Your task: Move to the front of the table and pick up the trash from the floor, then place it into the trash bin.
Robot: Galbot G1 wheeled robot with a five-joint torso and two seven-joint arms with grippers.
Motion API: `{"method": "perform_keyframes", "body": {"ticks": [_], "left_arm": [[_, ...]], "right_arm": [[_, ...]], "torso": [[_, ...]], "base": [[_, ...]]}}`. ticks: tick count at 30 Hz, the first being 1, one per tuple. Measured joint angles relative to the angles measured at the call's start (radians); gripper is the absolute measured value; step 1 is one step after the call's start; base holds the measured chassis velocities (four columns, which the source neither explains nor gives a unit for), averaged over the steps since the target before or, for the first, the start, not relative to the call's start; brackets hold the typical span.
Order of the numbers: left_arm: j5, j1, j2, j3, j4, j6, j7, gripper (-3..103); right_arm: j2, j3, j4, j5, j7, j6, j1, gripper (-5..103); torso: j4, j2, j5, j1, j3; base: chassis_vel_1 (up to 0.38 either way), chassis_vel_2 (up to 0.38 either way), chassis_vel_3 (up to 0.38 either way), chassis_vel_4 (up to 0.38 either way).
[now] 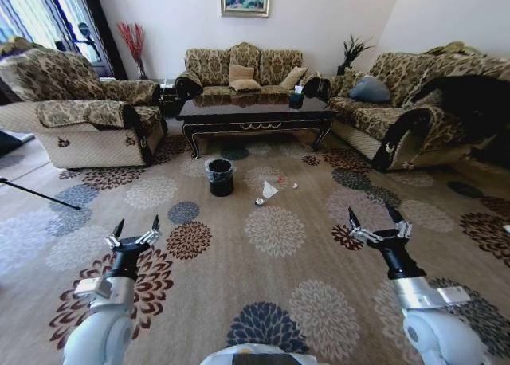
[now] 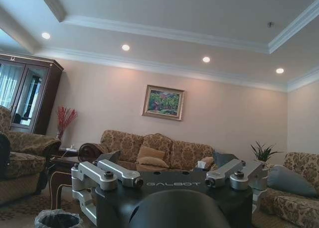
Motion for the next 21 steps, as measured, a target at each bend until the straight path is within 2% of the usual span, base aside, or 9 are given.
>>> {"method": "perform_keyframes", "body": {"ticks": [21], "left_arm": [[0.008, 0.008, -0.010, 0.011, -0.014, 0.003, -0.003, 100]], "right_arm": [[0.022, -0.012, -0.013, -0.013, -0.012, 0.017, -0.003, 100]], "torso": [[0.0000, -0.082, 0.0000, -0.022, -0.060]], "base": [[0.000, 0.000, 0.000, 0.000]]}}
